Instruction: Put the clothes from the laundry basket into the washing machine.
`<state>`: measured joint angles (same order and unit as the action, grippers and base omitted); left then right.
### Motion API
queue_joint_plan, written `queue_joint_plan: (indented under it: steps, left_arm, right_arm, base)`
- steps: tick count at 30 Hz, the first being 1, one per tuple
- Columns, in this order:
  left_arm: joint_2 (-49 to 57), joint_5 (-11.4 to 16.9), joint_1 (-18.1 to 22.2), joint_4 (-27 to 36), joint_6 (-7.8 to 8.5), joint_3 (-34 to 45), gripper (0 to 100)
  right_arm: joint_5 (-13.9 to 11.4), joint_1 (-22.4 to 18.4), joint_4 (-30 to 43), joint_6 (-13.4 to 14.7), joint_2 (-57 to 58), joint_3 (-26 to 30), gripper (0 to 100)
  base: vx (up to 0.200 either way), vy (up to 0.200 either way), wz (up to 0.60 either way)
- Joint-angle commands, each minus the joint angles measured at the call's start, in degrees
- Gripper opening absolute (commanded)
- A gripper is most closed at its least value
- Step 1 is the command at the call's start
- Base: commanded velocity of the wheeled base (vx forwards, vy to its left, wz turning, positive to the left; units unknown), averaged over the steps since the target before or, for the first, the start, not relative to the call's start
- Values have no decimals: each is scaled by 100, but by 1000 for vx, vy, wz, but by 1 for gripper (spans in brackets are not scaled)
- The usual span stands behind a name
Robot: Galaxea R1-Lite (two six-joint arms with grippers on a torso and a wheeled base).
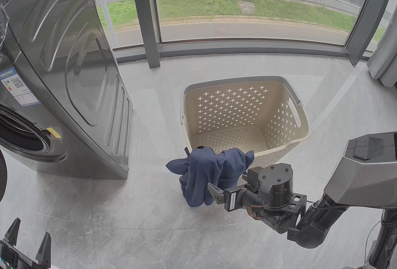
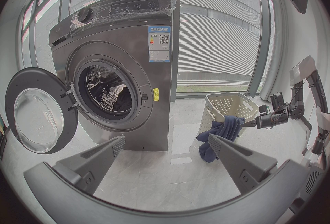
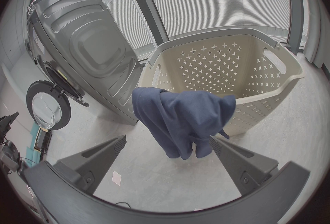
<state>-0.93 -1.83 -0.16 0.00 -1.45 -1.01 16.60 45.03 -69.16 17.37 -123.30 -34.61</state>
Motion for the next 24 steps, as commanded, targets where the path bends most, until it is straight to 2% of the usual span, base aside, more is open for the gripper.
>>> queue_joint_plan:
  steps: [1, 8, 17, 20, 24]
  left_arm:
    - [84, -2, -2, 0, -4, 101, 100]
    - [84, -2, -2, 0, -4, 101, 100]
    - [84, -2, -2, 0, -4, 101, 100]
    - [84, -2, -2, 0, -4, 92, 100]
    - [84, 7, -2, 0, -4, 92, 100]
  right_arm:
    - [1, -30, 51, -15, -388, -424, 100]
    - [1, -82, 8, -32, -757, -775, 100]
    - [1, -320, 8, -129, -1285, -1514, 100]
    - [1, -390, -10, -243, -1390, -1654, 100]
    - [1, -381, -28, -252, -1460, -1760, 100]
  base:
    - [0, 0, 0]
    - [0, 0, 0]
    - [0, 0, 0]
    - [0, 0, 0]
    - [0, 0, 0]
